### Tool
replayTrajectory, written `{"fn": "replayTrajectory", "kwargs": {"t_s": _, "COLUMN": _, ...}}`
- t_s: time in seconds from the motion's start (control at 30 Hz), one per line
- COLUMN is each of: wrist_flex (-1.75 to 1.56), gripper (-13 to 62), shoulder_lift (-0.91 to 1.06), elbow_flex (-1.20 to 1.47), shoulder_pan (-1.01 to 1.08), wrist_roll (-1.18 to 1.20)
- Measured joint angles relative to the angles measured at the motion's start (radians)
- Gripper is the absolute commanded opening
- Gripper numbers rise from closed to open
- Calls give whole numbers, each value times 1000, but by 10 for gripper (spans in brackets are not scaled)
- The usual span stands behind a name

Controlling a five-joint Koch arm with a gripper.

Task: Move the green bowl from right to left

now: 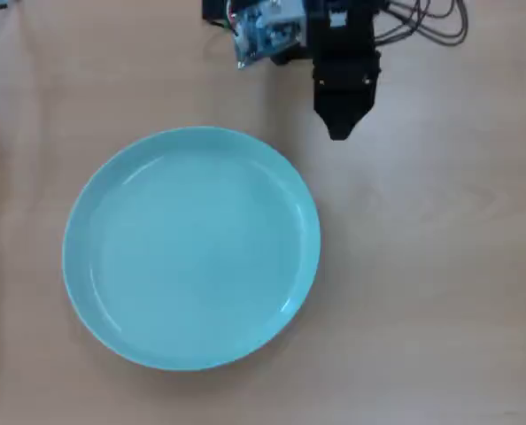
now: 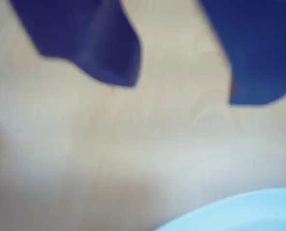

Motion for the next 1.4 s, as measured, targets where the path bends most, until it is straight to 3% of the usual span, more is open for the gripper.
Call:
{"fn": "replayTrajectory", "kwargs": {"t_s": 0.23, "wrist_flex": -5, "gripper": 182, "shoulder_lift": 0, "elbow_flex": 133, "shoulder_pan": 14, "wrist_roll": 279}}
{"fn": "replayTrajectory", "kwargs": {"t_s": 0.7, "wrist_flex": -245, "gripper": 181, "shoulder_lift": -20, "elbow_flex": 238, "shoulder_pan": 126, "wrist_roll": 571}}
{"fn": "replayTrajectory", "kwargs": {"t_s": 1.4, "wrist_flex": -494, "gripper": 183, "shoulder_lift": -192, "elbow_flex": 345, "shoulder_pan": 178, "wrist_roll": 614}}
